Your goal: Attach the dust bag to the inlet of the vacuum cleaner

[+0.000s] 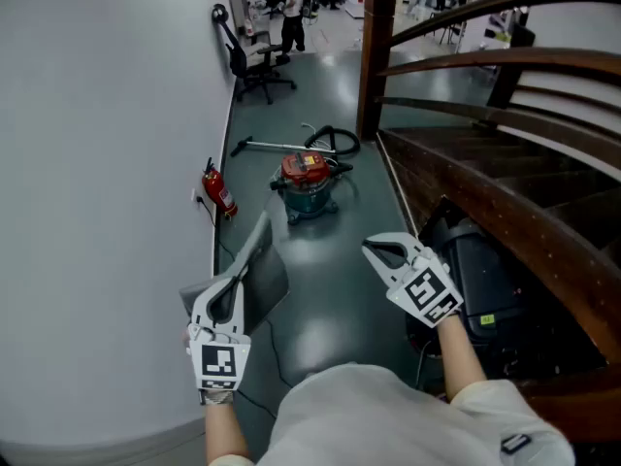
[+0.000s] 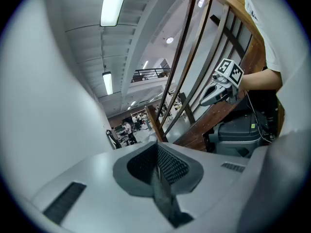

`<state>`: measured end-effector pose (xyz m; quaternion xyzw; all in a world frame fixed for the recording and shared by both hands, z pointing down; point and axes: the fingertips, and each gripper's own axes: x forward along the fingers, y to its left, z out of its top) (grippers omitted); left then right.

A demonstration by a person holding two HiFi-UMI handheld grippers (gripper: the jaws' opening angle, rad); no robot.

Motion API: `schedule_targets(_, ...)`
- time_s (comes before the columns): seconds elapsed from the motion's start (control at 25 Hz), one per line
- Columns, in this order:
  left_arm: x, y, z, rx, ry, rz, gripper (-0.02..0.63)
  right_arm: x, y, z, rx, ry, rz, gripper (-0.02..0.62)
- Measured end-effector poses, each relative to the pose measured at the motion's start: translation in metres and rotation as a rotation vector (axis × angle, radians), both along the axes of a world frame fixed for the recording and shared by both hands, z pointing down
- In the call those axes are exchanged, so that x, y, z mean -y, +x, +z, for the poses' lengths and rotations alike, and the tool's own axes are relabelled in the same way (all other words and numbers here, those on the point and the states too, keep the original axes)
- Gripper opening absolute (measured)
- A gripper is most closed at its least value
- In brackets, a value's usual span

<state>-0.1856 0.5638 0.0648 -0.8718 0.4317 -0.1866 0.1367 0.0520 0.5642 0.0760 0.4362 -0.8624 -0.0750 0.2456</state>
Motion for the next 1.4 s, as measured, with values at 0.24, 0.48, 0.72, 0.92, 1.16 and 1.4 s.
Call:
schedule_targets(0.24, 0.000, 0.005, 0.003, 0.003, -0.008, 0.000, 0.014, 0.004, 0.003, -0.007, 0.059, 0.011, 0.001, 0.028)
schedule_targets(0.48, 0.000, 0.012, 0.003, 0.007, -0.010, 0.005, 0.013, 0.004, 0.005, -0.011, 0.122, 0.007, -0.008, 0.028)
schedule_targets(0.72, 0.001, 0.026, 0.003, 0.014, -0.011, -0.004, 0.014, 0.003, 0.020, -0.004, 0.108, -0.023, -0.028, 0.028)
schedule_targets(0.92, 0.006, 0.037, 0.005, 0.013, -0.006, -0.023, 0.013, 0.007, 0.035, -0.005, 0.107, -0.016, -0.033, 0.028)
schedule_targets(1.16, 0.007, 0.060, 0.001, 0.015, 0.006, -0.035, 0.014, 0.009, 0.059, -0.006, 0.119, -0.009, -0.052, 0.027)
schedule_targets(1.4, 0.006, 0.084, 0.007, 0.006, -0.002, -0.047, 0.014, 0.008, 0.082, -0.002, 0.125, -0.002, -0.077, 0.026)
